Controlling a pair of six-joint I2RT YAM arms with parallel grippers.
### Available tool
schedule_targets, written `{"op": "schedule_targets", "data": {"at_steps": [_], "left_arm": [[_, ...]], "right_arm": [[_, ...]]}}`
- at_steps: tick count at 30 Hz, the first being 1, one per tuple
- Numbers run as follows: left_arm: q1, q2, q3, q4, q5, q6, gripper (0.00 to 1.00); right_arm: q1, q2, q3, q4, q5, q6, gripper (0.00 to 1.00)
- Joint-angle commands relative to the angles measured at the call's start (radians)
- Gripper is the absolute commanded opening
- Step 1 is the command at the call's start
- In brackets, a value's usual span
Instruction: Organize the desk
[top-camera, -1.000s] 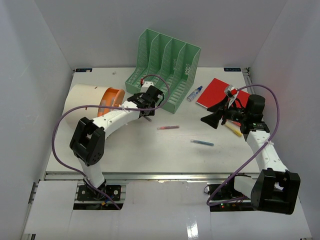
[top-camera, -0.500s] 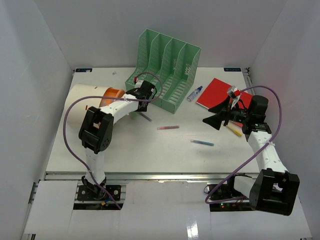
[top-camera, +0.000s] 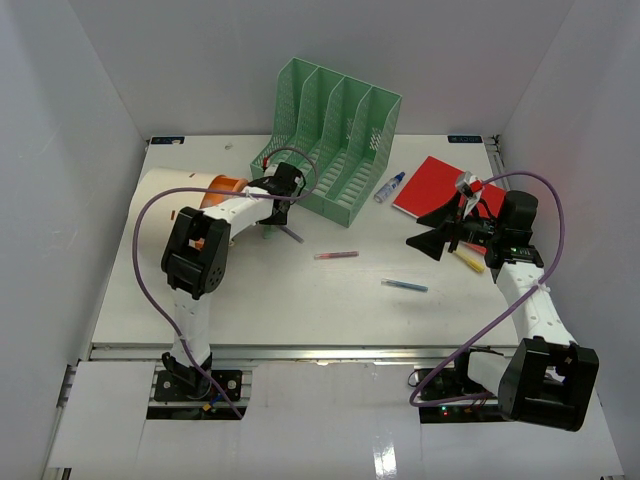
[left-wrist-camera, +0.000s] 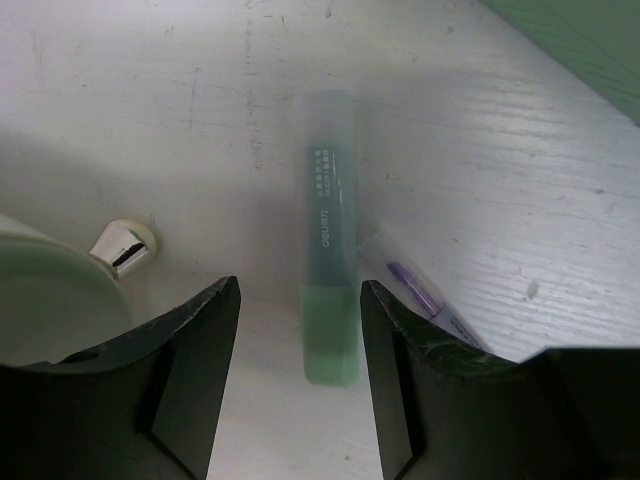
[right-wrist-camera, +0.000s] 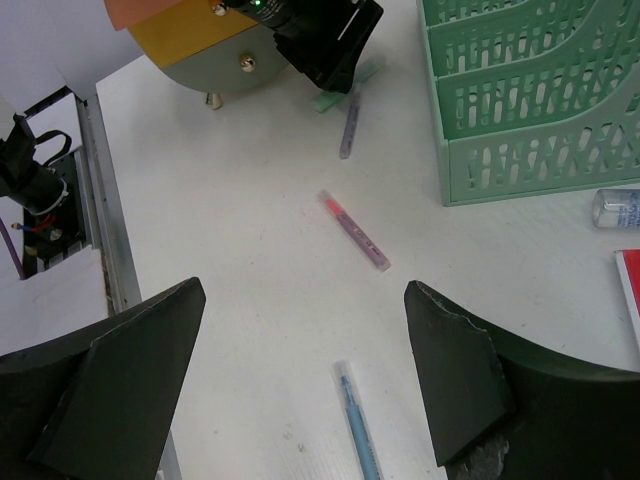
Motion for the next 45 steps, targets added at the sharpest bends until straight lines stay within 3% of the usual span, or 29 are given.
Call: {"op": "schedule_targets", "data": {"at_steps": [1, 8, 26, 32, 40, 45], "left_arm": [[0.009, 0.012, 0.019, 0.013, 0.021, 0.015, 0.6], [0.014, 0.035, 0.011, 0.012, 0.061, 0.019, 0.58], [0.013, -0.04, -0.102, 0.031, 0.168, -0.012, 0.27], [-0.033, -0.178, -0.139, 0.034, 0.186, -0.002, 0.08], [-0.128, -0.414, -0.173, 0.03, 0.242, 0.039, 0.01], [-0.139, -0.567, -0.173, -0.027, 0.195, 0.071, 0.0]], "right_arm": [[-0.013, 0.0, 0.004, 0.04, -0.032, 0.005, 0.87], [-0.017, 0.002, 0.006, 0.041, -0.039, 0.01, 0.87], [-0.035, 0.004, 0.005, 0.056, -0.072, 0.037, 0.87], [-0.043, 0.005, 0.001, 0.073, -0.083, 0.056, 0.87], [-0.05, -0.001, 0.0, 0.08, -0.089, 0.065, 0.87], [-0.052, -0.003, -0.001, 0.086, -0.096, 0.072, 0.87]]}}
